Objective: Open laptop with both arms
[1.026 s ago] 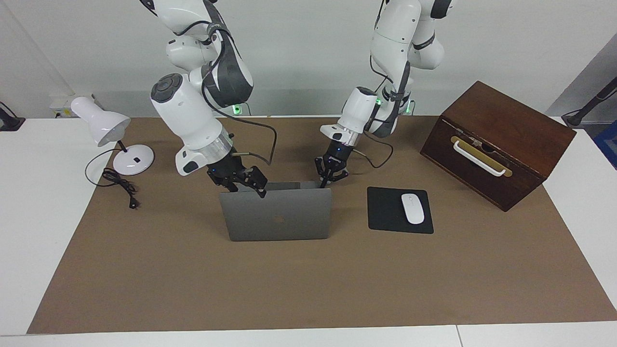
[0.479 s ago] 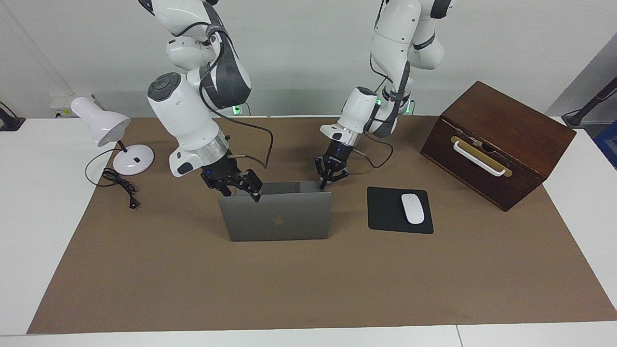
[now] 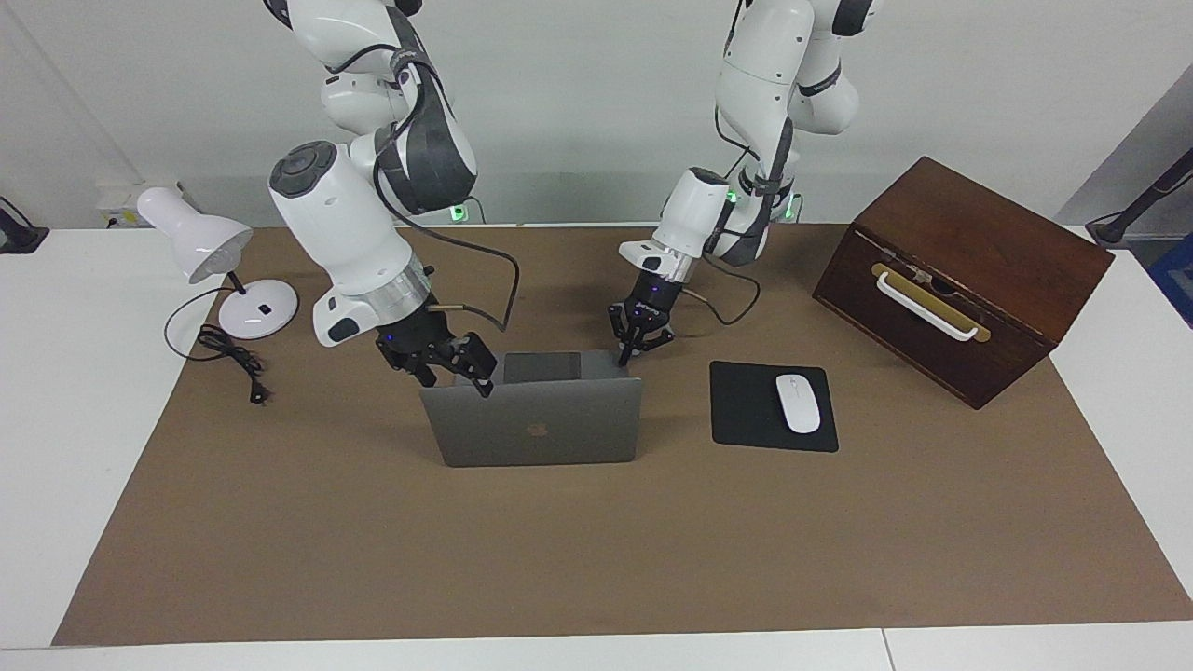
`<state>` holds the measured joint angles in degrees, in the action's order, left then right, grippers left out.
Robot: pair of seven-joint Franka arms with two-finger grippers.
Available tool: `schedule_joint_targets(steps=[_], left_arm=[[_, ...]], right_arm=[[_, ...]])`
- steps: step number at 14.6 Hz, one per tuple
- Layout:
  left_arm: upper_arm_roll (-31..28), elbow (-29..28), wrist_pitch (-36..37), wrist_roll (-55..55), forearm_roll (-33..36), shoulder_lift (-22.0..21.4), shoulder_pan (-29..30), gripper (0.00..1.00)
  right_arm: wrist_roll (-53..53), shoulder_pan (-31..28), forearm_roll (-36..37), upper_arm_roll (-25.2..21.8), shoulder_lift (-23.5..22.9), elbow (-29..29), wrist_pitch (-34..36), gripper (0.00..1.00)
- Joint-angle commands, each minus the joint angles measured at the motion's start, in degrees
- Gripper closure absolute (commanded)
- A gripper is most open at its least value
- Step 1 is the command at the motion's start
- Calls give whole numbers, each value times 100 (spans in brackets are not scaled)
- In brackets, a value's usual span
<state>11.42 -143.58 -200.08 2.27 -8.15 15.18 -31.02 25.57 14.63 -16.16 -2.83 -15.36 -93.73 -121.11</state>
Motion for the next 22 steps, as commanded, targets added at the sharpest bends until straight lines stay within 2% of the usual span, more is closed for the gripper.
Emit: schedule_joint_targets(steps=[1,8,12,18,22], left_arm=[[27,67,-39,-16,-90,319,-238,100],[27,67,-48,-16,-90,319,-238,100],[27,67,-39,-16,-90,319,-238,100],[27,234,-48,-16,-450,319,-343,100],[35,287,-48,28,-635,170,-300,100]], right_arm=[[98,-100,201,72,-152,241,131,0],[89,-100,263,72,-257,389,131,0],[-787,-311,579,72,-249,514,728,0],[-1948,-899,1045,55,515,505,2098,0],[-2529,-1198,1405,55,858,426,2451,0]])
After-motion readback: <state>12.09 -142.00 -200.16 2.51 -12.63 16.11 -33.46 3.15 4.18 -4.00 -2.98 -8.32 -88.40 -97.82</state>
